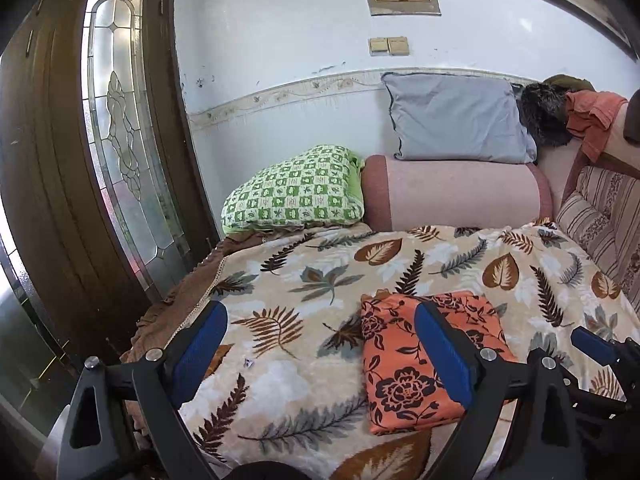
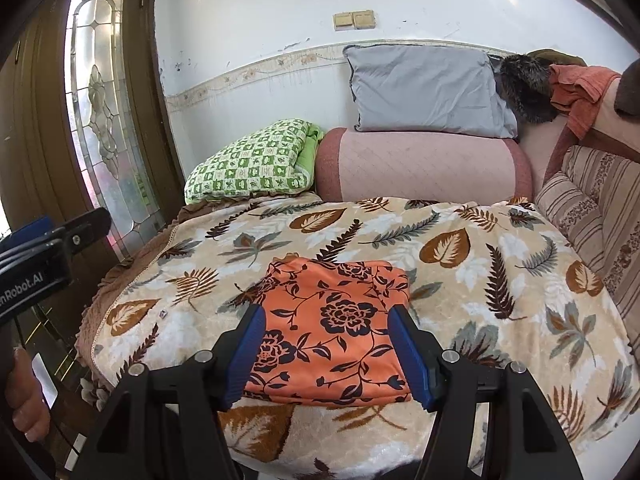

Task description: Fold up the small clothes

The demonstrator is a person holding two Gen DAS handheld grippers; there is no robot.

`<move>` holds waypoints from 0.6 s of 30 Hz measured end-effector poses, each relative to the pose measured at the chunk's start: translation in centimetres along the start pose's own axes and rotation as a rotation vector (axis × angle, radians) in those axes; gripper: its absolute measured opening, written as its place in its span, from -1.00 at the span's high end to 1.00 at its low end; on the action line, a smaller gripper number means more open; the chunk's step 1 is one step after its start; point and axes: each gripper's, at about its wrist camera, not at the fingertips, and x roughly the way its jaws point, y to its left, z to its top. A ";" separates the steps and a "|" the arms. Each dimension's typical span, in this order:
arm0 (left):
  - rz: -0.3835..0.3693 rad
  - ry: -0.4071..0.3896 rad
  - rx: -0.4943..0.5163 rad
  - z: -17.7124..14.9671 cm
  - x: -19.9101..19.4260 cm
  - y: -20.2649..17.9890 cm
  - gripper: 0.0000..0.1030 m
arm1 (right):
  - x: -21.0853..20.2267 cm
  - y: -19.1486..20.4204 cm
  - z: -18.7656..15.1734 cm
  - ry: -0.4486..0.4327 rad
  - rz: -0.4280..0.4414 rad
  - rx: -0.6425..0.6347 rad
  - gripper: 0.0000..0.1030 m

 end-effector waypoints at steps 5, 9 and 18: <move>0.001 -0.015 0.005 0.4 -1.1 0.3 -0.84 | -0.8 0.4 0.2 -0.009 0.002 -0.006 -0.30; 0.002 -0.033 0.005 1.3 -2.6 0.8 -0.84 | -1.9 0.6 1.0 -0.024 -0.002 -0.007 -0.30; 0.011 -0.052 -0.003 2.9 -5.1 1.6 -0.84 | -4.8 1.3 3.7 -0.084 0.001 -0.003 -0.30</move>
